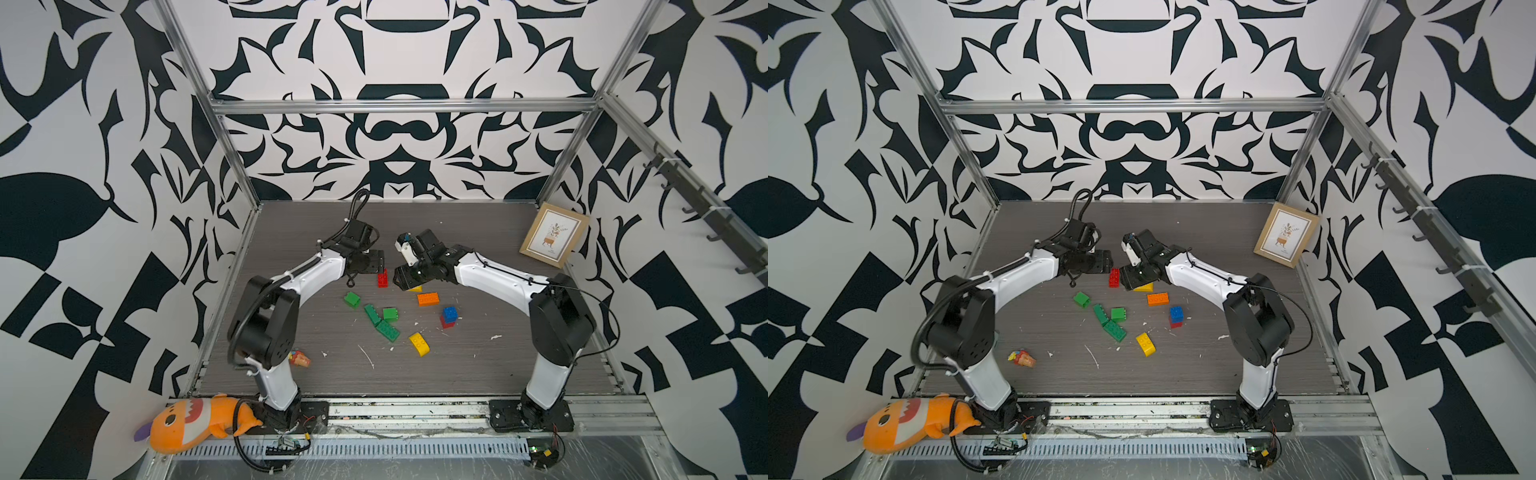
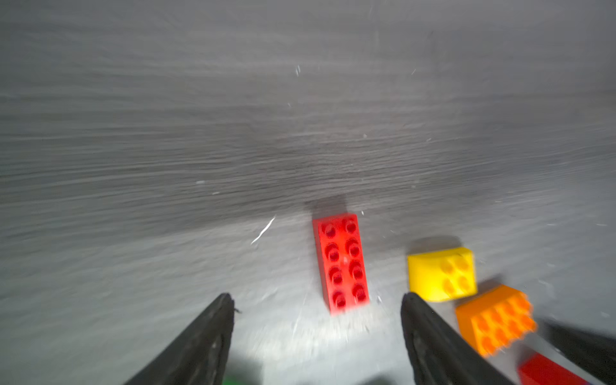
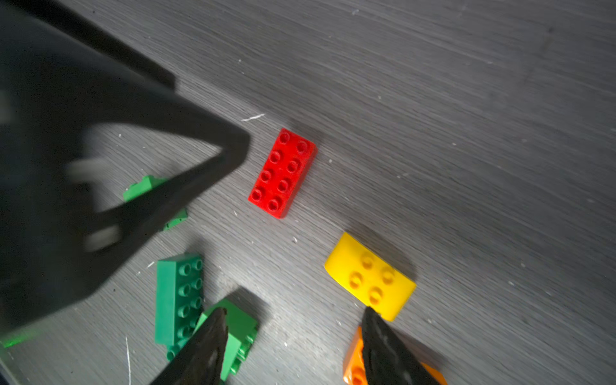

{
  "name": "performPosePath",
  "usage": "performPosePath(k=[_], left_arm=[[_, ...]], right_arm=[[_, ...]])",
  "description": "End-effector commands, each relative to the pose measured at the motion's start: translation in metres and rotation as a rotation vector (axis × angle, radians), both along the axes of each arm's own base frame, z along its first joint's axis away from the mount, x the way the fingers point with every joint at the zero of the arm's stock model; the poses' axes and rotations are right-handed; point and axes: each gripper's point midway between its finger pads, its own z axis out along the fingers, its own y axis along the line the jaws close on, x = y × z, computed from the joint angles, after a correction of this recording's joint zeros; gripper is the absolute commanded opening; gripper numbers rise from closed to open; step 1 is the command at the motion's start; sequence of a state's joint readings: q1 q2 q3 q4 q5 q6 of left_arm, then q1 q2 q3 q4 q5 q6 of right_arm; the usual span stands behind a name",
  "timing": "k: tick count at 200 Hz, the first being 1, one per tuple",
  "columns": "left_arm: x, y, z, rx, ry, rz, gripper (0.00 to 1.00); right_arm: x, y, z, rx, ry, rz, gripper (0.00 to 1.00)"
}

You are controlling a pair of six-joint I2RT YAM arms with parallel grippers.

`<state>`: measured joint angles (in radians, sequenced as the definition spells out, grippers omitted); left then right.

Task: Assemble an ice cream with lego
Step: Place the lego brick at the center of the board, then pick up the lego brick from the center of the board.

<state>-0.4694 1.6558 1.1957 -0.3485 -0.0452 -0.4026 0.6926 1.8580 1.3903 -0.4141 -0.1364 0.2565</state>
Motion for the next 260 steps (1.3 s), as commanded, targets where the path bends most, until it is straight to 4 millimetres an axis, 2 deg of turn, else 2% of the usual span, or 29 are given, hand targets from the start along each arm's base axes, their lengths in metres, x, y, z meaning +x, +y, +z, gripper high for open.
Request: performPosePath(k=[1,19,41,45,82,122,151,185,204,260], left_arm=[[-0.005,0.031,0.045,-0.088,-0.127,0.114,0.93],[-0.024,0.048,0.051,-0.154,-0.126,0.148,1.0],[-0.042,0.057,0.046,-0.151,-0.115,0.151,0.99],[-0.047,0.06,0.054,-0.161,-0.136,0.152,0.99],[-0.066,0.062,0.051,-0.219,-0.152,0.144,0.99],[-0.072,0.074,0.042,-0.178,-0.153,0.157,0.99],[-0.074,0.076,0.037,-0.182,-0.156,0.156,0.99],[-0.075,0.075,0.032,-0.182,-0.161,0.15,0.99],[-0.076,0.074,0.03,-0.182,-0.149,0.144,1.0],[-0.077,0.071,0.032,-0.22,-0.166,0.138,0.99]], right_arm=[[0.008,0.016,0.001,0.008,-0.001,-0.016,0.66],[0.015,0.026,-0.013,0.005,0.028,-0.019,0.66],[0.027,0.04,-0.026,-0.002,0.042,-0.016,0.66],[0.029,0.042,-0.028,-0.005,0.045,-0.016,0.65],[0.04,0.055,-0.044,-0.039,0.06,0.0,0.65],[0.046,0.068,-0.046,-0.086,0.021,0.022,0.65],[0.047,0.069,-0.049,-0.165,-0.008,0.032,0.64],[0.048,0.065,-0.049,-0.268,-0.045,0.036,0.57],[0.048,0.062,-0.047,-0.345,-0.099,0.051,0.5],[0.05,0.068,-0.045,-0.333,-0.118,0.06,0.34]])
